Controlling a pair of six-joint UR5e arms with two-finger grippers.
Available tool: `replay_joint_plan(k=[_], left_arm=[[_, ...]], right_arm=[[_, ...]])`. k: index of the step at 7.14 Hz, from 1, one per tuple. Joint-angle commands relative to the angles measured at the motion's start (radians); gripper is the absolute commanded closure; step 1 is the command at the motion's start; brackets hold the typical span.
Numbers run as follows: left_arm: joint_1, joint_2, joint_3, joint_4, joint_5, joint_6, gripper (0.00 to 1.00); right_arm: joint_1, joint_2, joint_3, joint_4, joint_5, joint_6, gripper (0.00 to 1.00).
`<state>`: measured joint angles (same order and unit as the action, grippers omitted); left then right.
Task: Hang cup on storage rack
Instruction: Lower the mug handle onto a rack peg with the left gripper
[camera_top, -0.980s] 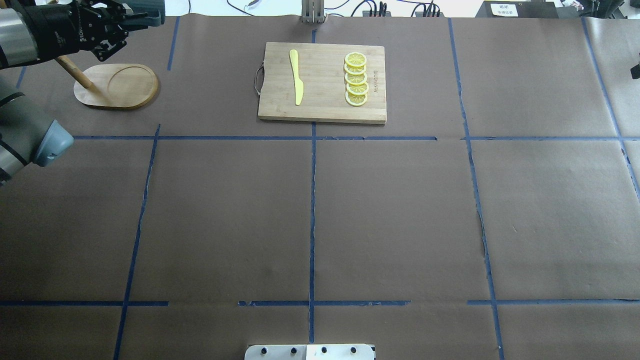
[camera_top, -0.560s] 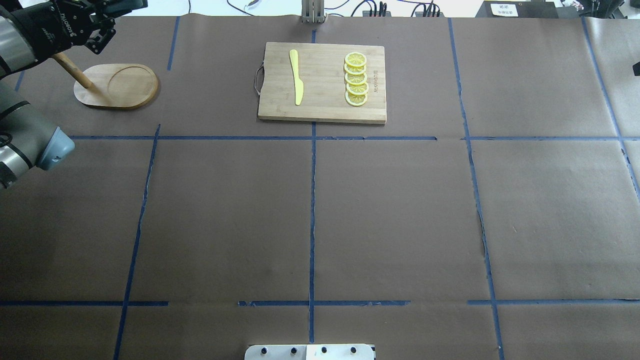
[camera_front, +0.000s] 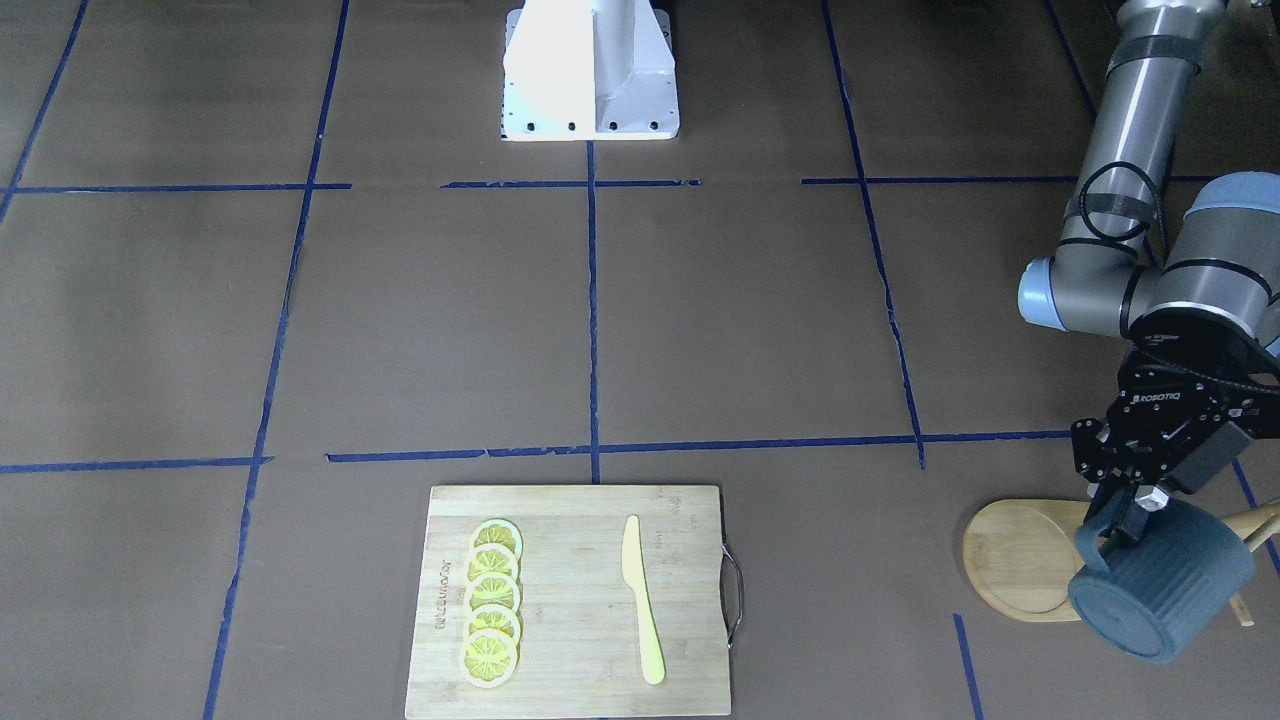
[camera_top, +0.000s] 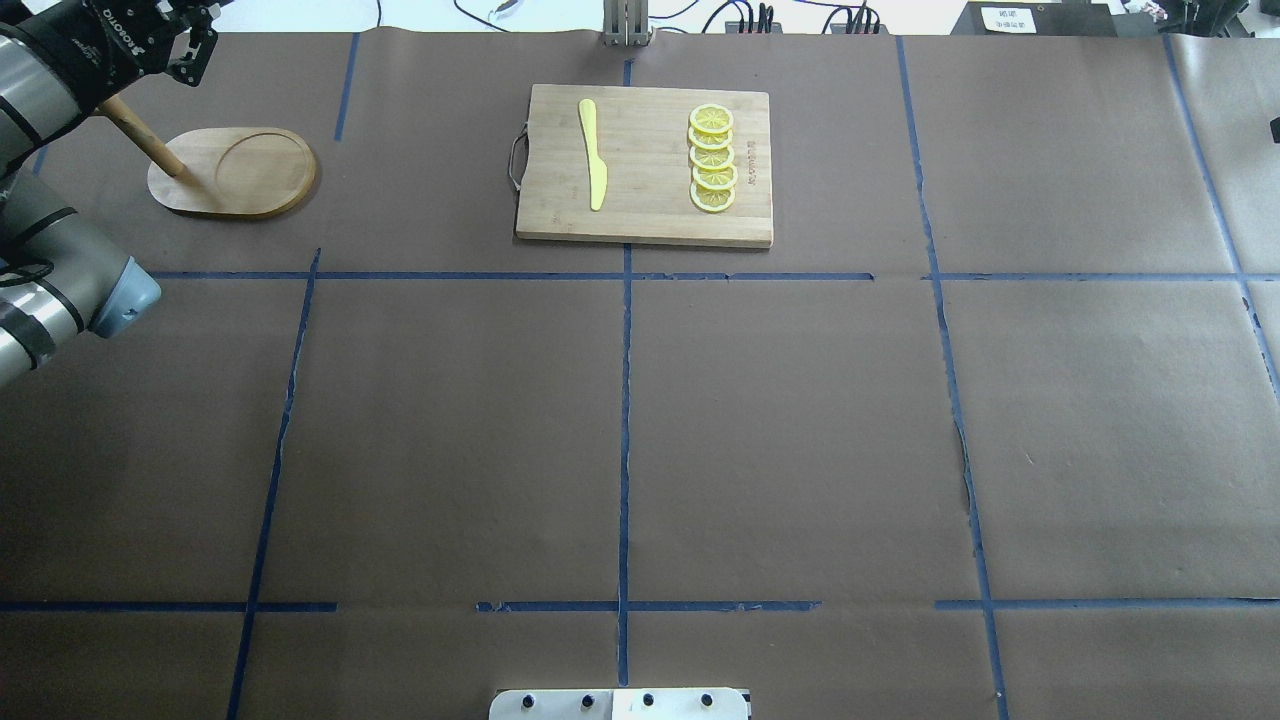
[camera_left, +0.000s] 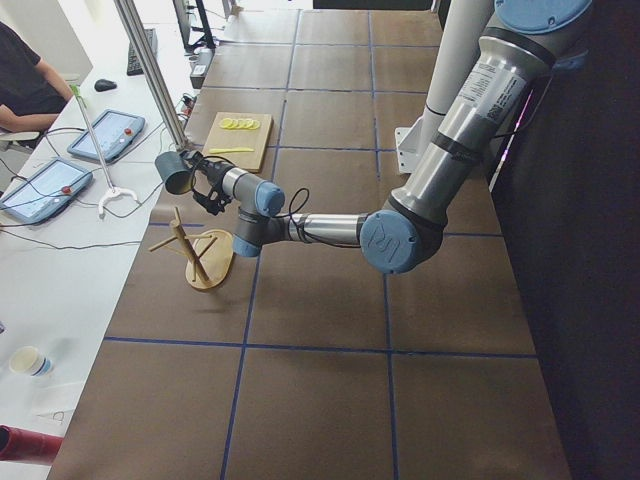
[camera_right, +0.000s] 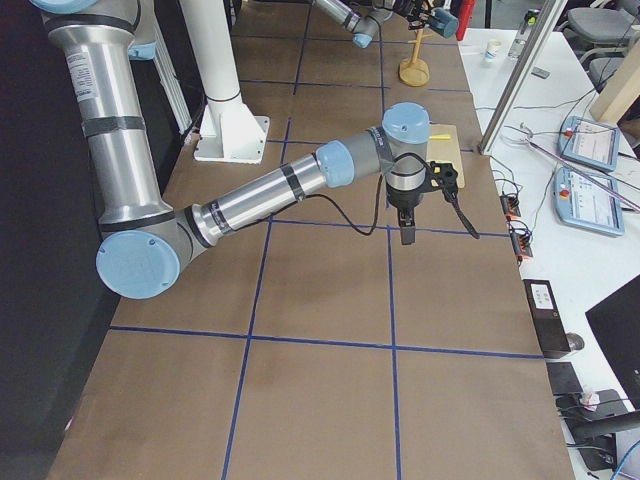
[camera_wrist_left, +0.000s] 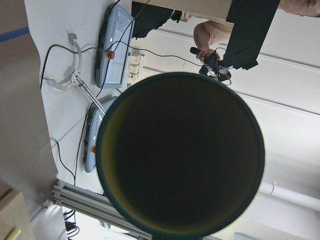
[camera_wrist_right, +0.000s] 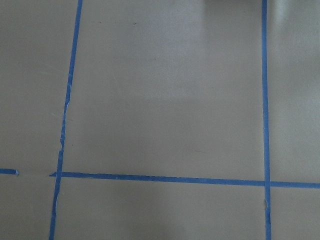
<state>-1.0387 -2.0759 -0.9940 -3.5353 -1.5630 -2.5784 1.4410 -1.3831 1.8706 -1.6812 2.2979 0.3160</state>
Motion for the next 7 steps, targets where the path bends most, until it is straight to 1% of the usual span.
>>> replay_joint_plan(k=[1,2,7], left_arm=[[0.003,-0.003,0.021,-0.01,0.008,-0.028,0.96],[0.003,0.002,0.026,-0.014,0.008,-0.075,0.96],[-0.006,0.011,0.038,-0.036,0.008,-0.111,0.96]], right_arm=[[0.004,0.003,0.005,0.0,0.0,0.0,0.0],[0.006,0.003,0.005,0.0,0.0,0.0,0.0],[0.009,0.003,0.004,0.0,-0.006,-0.002,0.0]])
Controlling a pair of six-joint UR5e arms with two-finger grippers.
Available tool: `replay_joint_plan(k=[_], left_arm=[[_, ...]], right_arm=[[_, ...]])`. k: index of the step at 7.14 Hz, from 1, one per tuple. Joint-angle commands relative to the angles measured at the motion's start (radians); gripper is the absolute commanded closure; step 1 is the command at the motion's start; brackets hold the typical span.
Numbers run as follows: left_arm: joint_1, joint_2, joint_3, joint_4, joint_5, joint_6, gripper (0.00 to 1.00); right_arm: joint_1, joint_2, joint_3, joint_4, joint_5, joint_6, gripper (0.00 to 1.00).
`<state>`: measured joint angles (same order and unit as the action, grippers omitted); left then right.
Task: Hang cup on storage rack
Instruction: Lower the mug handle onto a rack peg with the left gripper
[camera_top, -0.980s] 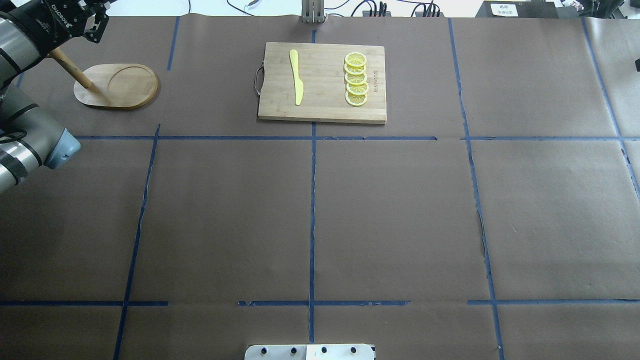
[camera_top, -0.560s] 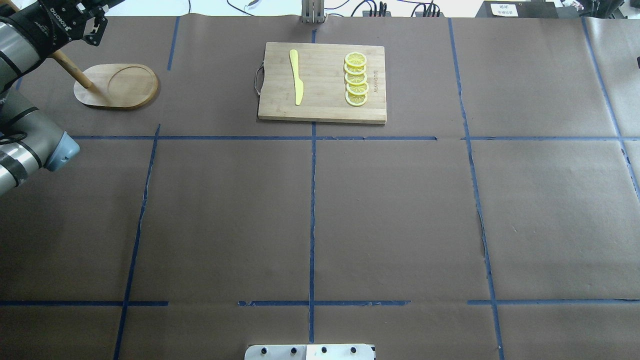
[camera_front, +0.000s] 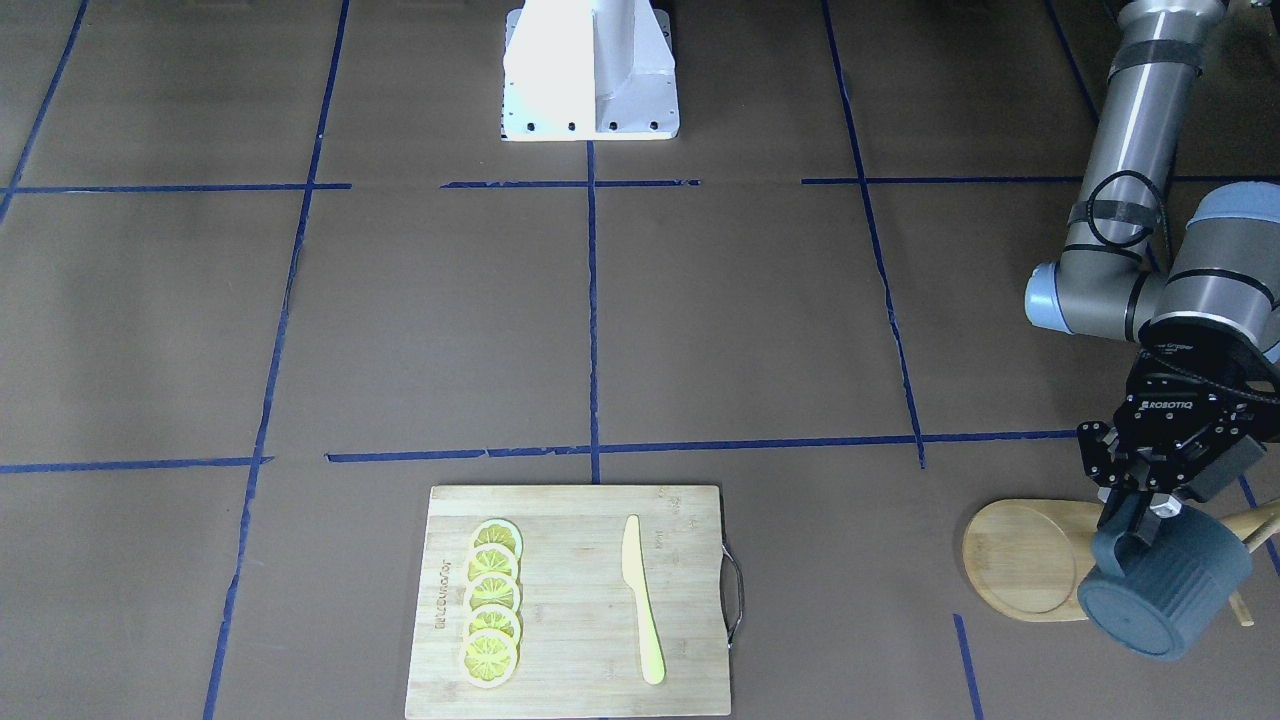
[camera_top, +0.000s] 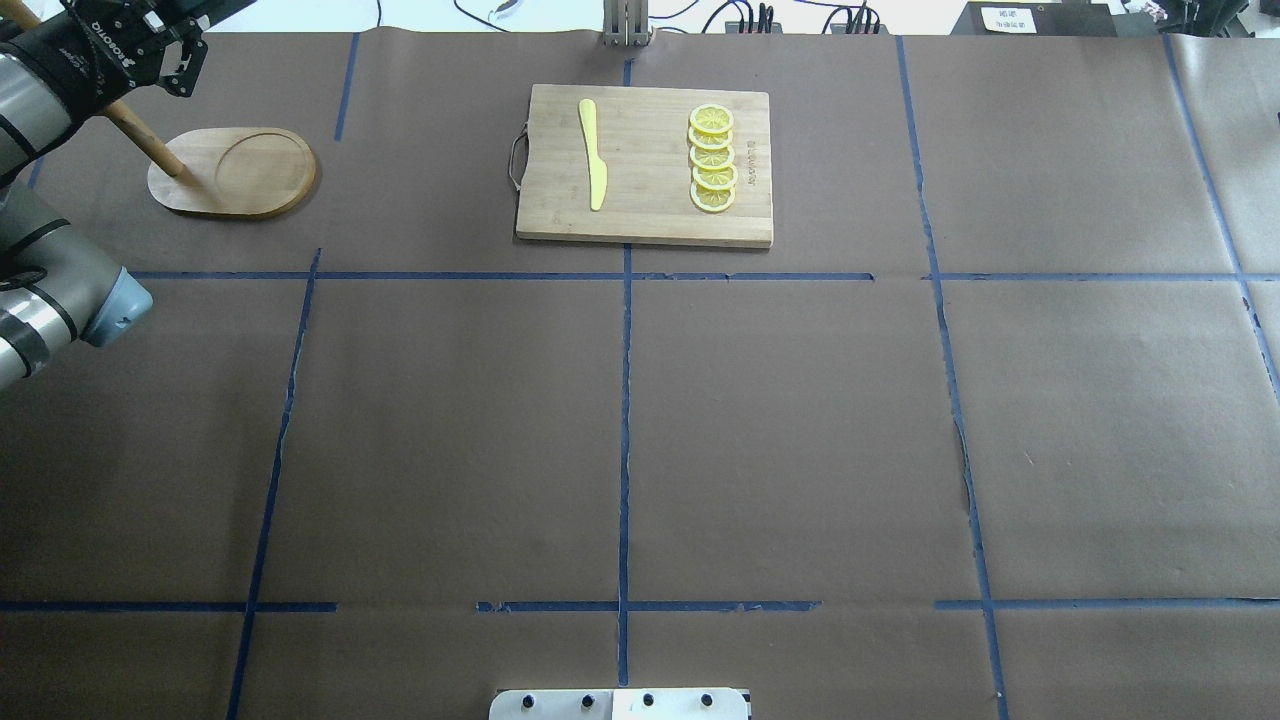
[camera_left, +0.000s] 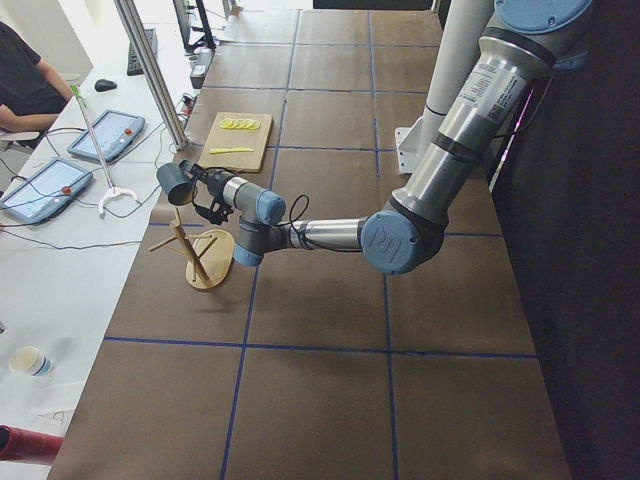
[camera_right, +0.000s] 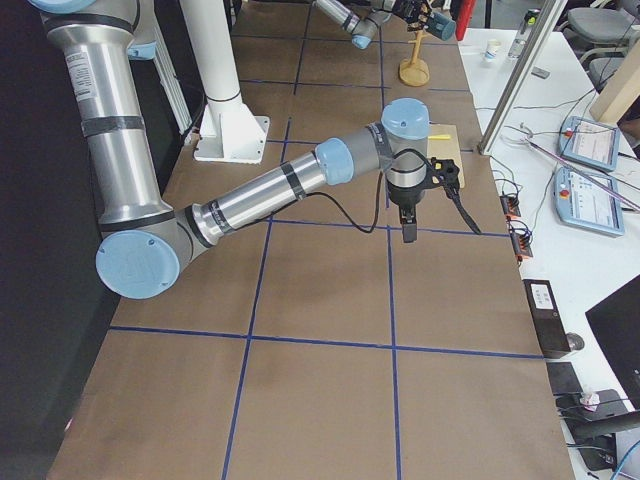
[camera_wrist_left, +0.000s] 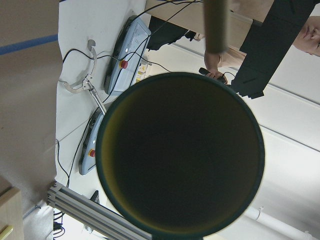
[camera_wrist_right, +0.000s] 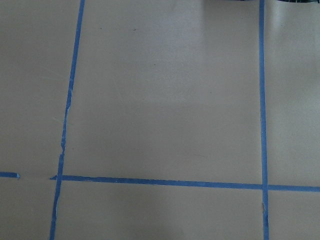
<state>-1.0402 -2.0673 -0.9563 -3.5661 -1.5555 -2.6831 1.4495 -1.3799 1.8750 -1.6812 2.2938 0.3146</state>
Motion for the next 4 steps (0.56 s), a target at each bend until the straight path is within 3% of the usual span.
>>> replay_joint_plan(k=[1,4], left_arm=[[-0.008,0.006,0.001,-0.007,0.0,-0.006,0.96],[-0.012,0.044,0.002,-0.034,0.0,-0.007,0.95]], right_arm=[[0.0,-0.001,0.001,0.0,-0.002,0.0,0.0],[0.0,-0.001,0.003,0.0,-0.002,0.0,0.0]])
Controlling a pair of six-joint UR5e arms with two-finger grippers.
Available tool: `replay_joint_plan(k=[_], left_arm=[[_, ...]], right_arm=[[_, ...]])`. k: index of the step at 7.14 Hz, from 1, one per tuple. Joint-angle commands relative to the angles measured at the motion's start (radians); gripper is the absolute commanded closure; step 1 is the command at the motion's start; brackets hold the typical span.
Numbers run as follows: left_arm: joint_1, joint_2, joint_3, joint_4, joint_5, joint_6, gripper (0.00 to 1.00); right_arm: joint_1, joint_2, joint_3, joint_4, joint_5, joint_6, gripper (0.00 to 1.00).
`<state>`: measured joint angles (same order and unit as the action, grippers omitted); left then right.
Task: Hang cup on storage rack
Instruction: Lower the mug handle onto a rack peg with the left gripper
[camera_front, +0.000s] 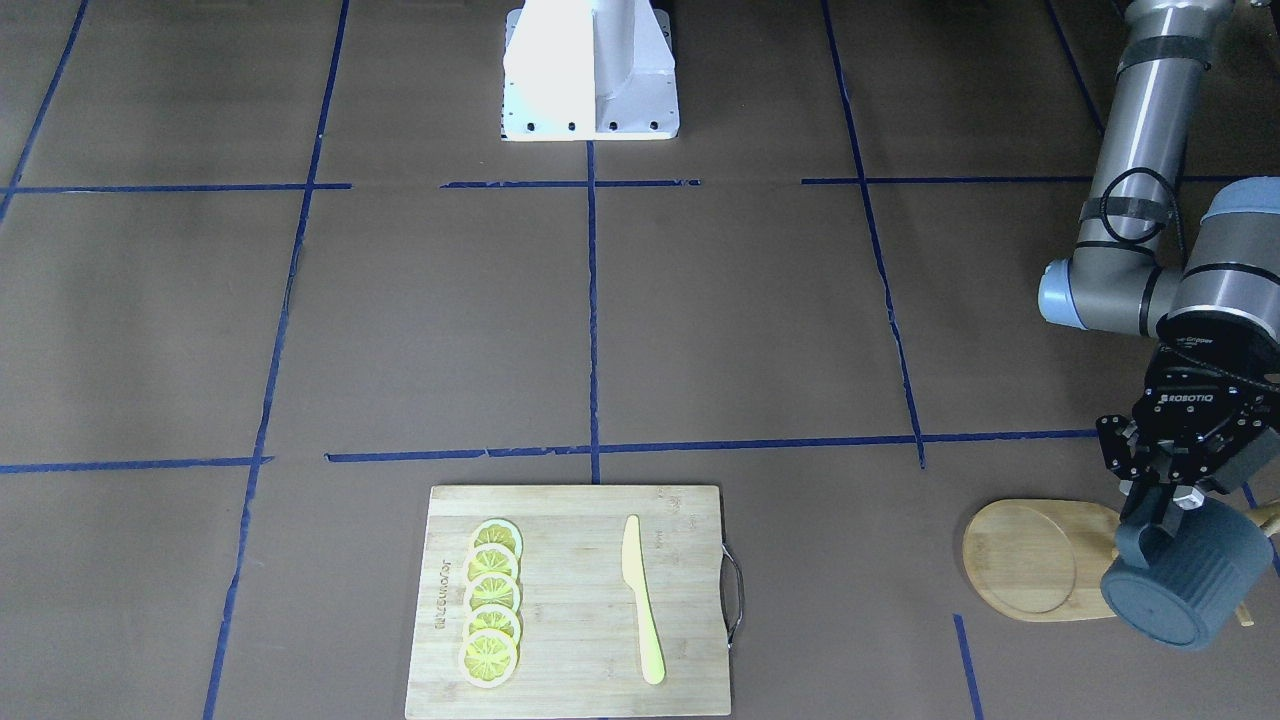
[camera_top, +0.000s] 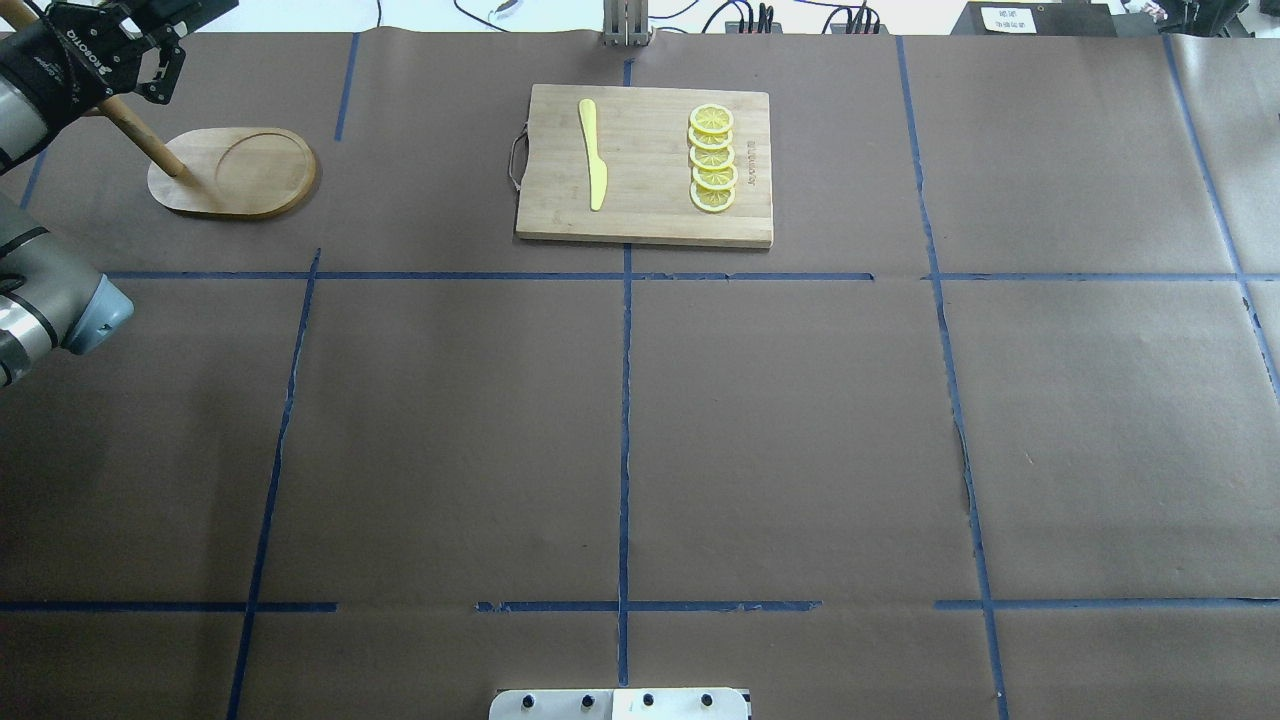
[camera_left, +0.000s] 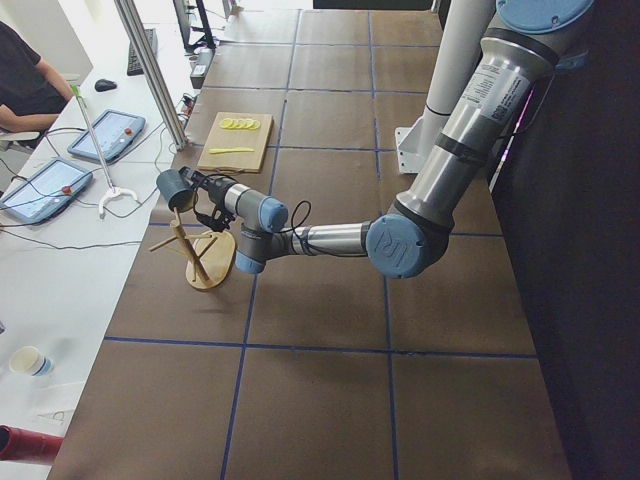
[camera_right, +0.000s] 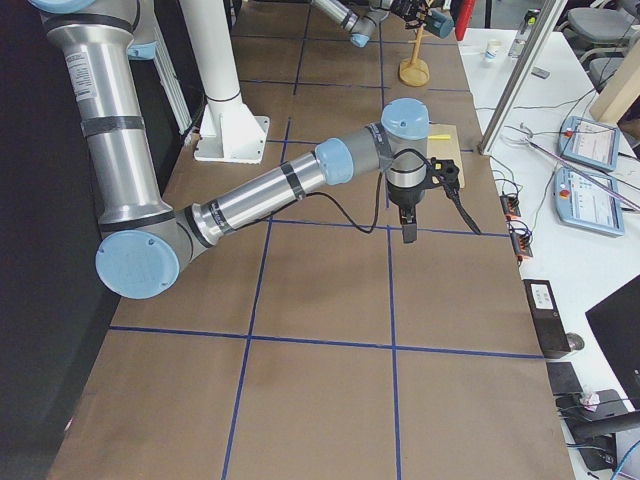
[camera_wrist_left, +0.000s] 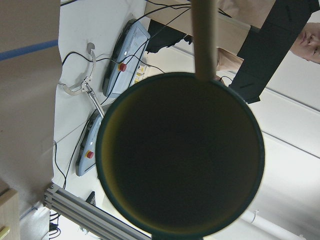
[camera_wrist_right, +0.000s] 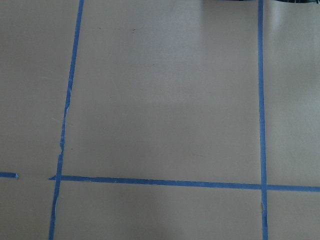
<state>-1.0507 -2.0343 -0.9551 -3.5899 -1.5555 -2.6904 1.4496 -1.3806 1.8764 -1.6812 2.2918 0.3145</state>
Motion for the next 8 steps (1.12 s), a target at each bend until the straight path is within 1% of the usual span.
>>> replay_joint_plan(k=[1,3,8], left_arm=[[-0.002,0.022,0.001,-0.029,0.0,0.0,0.95],[0.001,0.035,0.021,-0.107,0.0,-0.009,0.95],[0.003,0.075,0.022,-0.138,-0.003,-0.046,0.95]], right_arm=[[0.0,-0.002,0.0,0.0,0.0,0.0,0.0],[0.0,-0.003,0.0,0.0,-0.002,0.0,0.0],[0.0,-0.002,0.0,0.0,-0.002,0.0,0.0]])
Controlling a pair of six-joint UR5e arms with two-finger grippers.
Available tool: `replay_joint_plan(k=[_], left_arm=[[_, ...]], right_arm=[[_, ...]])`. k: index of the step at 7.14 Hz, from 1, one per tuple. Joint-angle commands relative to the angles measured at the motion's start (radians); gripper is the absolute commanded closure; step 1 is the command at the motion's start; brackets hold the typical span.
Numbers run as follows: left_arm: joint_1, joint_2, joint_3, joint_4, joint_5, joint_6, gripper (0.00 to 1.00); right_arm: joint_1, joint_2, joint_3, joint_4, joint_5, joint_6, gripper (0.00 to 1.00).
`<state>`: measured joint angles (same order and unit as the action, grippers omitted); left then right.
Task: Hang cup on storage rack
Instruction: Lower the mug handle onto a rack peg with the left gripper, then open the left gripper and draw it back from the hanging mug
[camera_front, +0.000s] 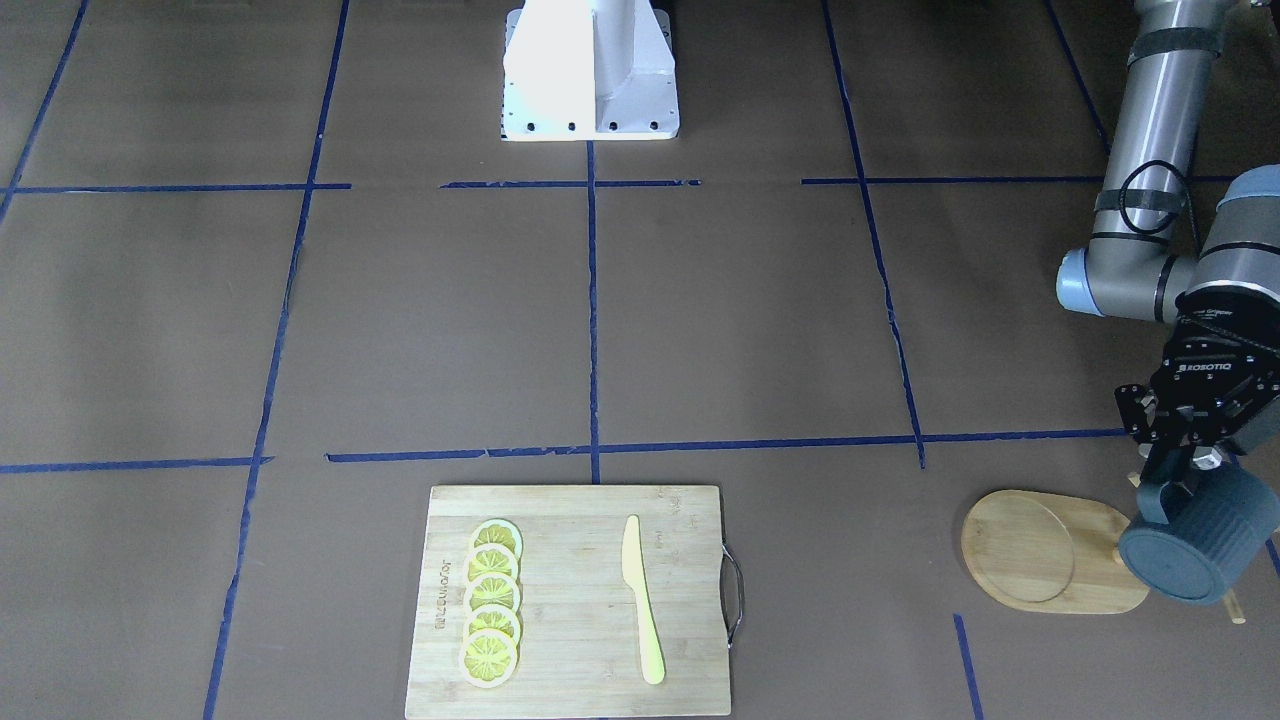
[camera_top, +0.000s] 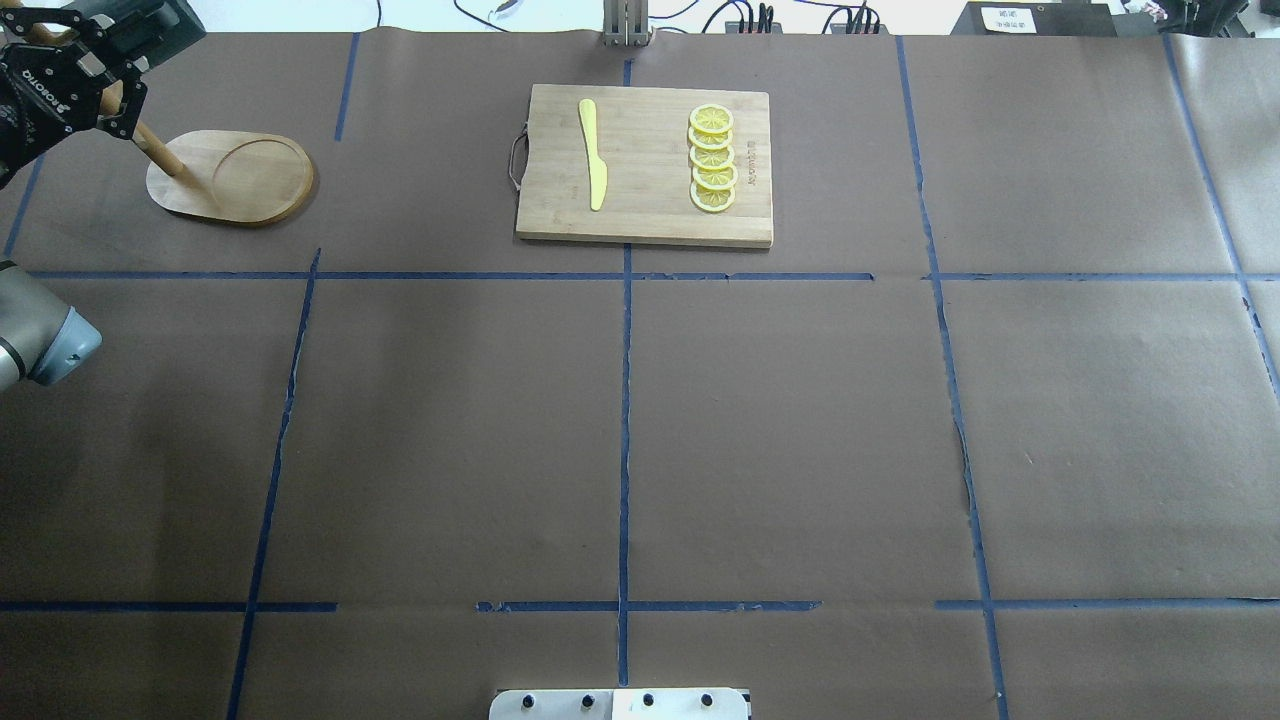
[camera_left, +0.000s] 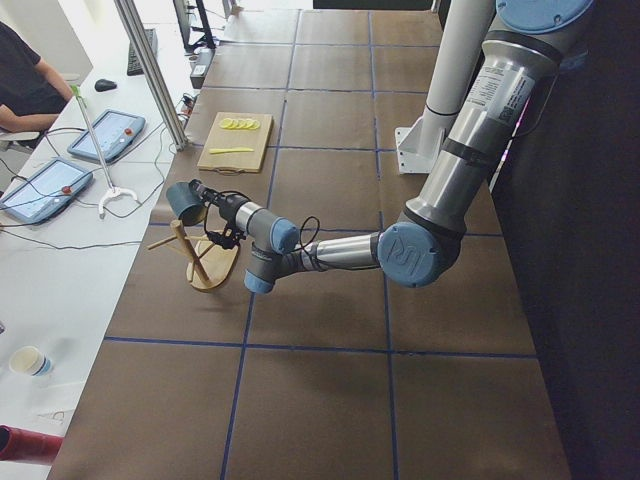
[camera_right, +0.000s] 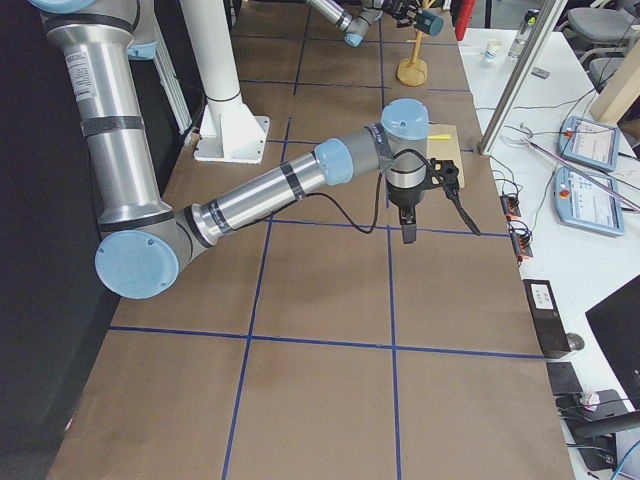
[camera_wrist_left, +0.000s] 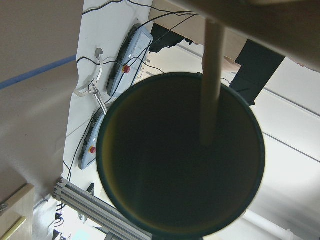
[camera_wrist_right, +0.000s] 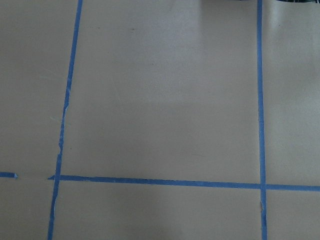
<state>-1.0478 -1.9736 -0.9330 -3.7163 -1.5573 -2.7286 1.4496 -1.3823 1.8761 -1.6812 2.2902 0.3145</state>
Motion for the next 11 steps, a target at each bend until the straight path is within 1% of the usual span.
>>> replay_joint_plan(k=[1,2,7,10,11], left_arm=[[-0.001,0.019,0.0,-0.025,-0.001,-0.009,0.95],[-0.001,0.041,-0.001,-0.028,-0.003,-0.016,0.95],[-0.009,0.042,0.002,-0.031,-0.003,-0.026,0.95],[-0.021,0.042,0.023,-0.03,-0.004,-0.026,0.95],[-0.021,0.042,0.025,-0.03,-0.006,-0.023,0.92]], right_arm=[[0.0,0.0,0.0,0.0,0.0,0.0,0.0],[0.0,0.002,0.0,0.0,0.0,0.0,0.0],[0.003,0.006,-0.003,-0.002,0.0,0.0,0.0],[0.003,0.008,-0.002,-0.002,0.0,0.0,0.0],[0.003,0.008,-0.002,-0.002,0.0,0.0,0.0]])
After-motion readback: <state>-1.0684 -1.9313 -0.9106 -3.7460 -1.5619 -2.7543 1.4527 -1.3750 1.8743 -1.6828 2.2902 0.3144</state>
